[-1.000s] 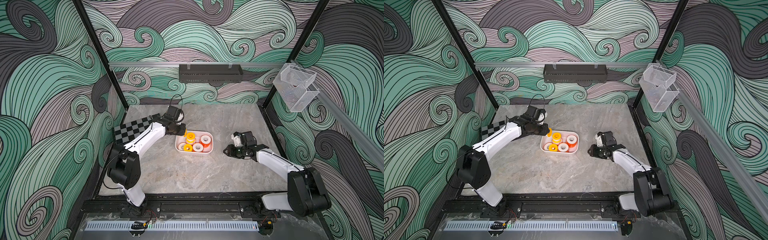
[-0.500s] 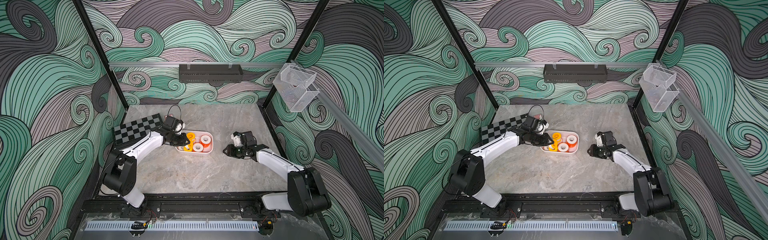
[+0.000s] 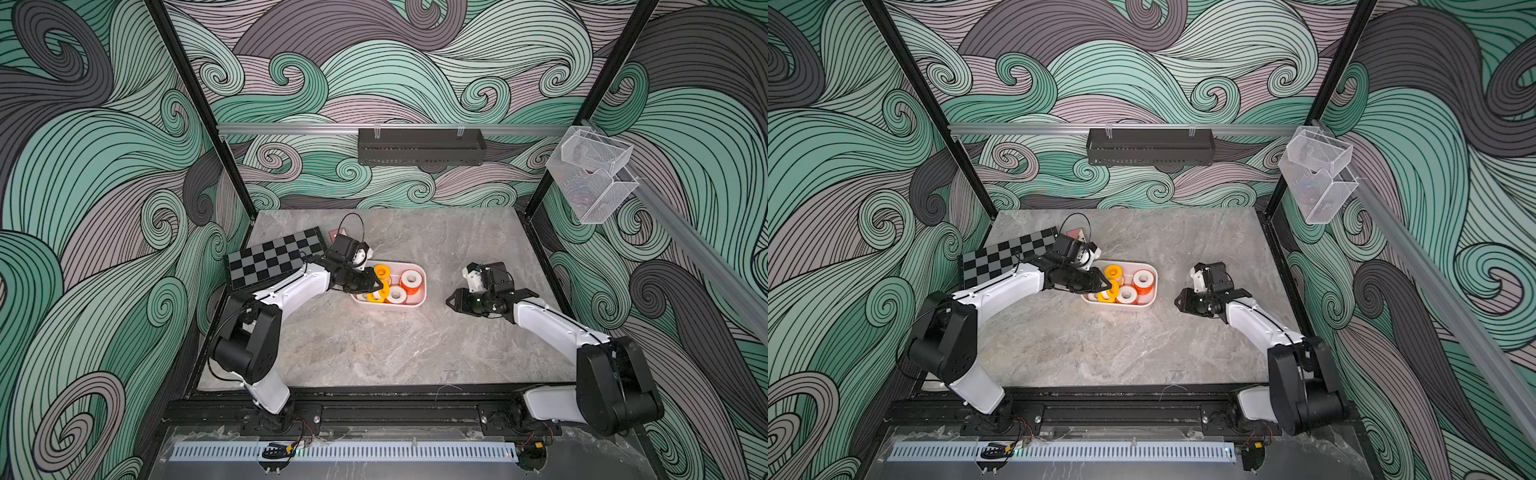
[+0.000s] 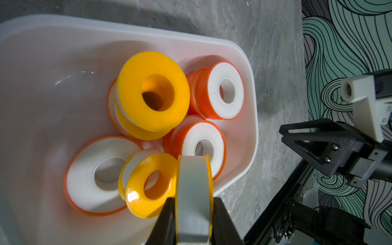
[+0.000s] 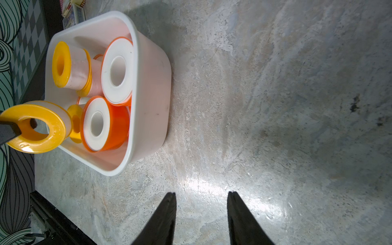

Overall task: Put the sealing tape into the storage box
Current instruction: Place the sealing tape in the storage box.

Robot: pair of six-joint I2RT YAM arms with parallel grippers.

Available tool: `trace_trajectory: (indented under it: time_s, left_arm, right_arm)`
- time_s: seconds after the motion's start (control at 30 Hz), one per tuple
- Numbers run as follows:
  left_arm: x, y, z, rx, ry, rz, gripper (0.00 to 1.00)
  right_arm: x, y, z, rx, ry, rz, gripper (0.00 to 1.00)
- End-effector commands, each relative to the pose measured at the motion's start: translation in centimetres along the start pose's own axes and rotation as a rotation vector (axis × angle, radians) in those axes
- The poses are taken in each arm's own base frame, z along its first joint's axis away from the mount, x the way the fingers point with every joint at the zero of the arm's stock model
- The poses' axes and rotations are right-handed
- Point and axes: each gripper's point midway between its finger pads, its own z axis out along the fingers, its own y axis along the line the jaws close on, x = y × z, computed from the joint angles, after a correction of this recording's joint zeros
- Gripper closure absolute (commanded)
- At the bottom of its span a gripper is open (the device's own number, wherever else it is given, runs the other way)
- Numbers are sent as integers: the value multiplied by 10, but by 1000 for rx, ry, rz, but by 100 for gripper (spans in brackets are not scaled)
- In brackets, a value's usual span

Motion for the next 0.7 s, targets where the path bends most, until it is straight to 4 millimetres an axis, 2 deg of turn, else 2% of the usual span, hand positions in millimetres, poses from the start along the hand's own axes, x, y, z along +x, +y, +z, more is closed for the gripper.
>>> trace_trajectory:
  time_s: [0.0, 0.2, 0.4, 0.67]
  left_arm:
    - [-2, 4, 6, 16, -1, -4, 76]
    - [-3, 10, 9, 9, 13, -10, 75]
    - [-3, 8, 8, 17, 13, -12, 67]
    - [0, 19, 3, -33, 7, -14, 63]
  right_arm:
    - [1, 5, -3, -15, -5, -11, 56]
    - [1, 4, -4, -11, -10, -12, 56]
    - [1, 4, -4, -12, -9, -12, 56]
    - [2, 4, -4, -14, -7, -12, 56]
